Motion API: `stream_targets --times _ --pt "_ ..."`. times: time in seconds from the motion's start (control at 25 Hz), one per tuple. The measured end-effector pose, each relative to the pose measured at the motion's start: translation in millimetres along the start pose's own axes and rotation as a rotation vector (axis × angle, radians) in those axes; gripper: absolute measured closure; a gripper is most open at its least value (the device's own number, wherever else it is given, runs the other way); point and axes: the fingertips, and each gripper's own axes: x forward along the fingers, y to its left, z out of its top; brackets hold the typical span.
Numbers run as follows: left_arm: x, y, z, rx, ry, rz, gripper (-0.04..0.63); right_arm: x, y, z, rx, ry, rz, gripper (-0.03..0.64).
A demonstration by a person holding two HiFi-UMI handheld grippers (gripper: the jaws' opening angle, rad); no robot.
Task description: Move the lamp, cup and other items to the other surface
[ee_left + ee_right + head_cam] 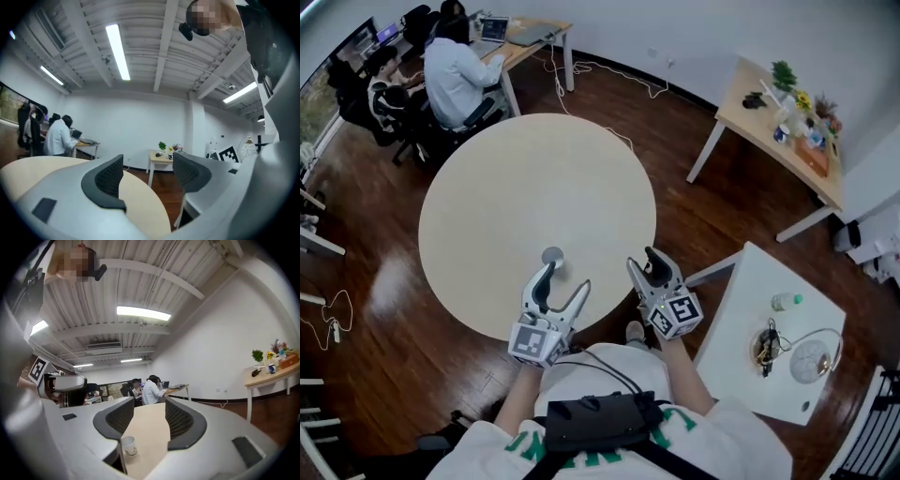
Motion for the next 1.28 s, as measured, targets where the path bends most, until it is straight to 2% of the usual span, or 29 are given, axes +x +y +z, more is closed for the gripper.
stream_targets --times 0.24,0.48,0.88,1.12,1.28 --pt "-57.8 61.8 -5.2 -0.034 -0.01 0.217 0.27 47.4 70.9 13.6 -0.03 0.003 0.168 0.385" --pt "-96.4 89.5 -5.4 -0.052 0.015 0.316 0.272 64.3 122.7 10.1 -0.033 0.03 0.293 0.385" --pt "-124.9 107.8 2.2 -0.095 -0.041 0.387 0.272 84.6 146.1 -13.0 -0.043 0.099 0.352 0.385" --pt "-134.5 115.9 -7.6 -0.119 -0.027 0.406 0.273 102.5 136.6 -70.1 -0.071 0.268 0.33 0.385" --pt "-141.1 118.1 -16.6 -0.135 -0.014 0.42 0.273 119.3 138.7 -115.3 -0.126 0.376 0.351 0.385"
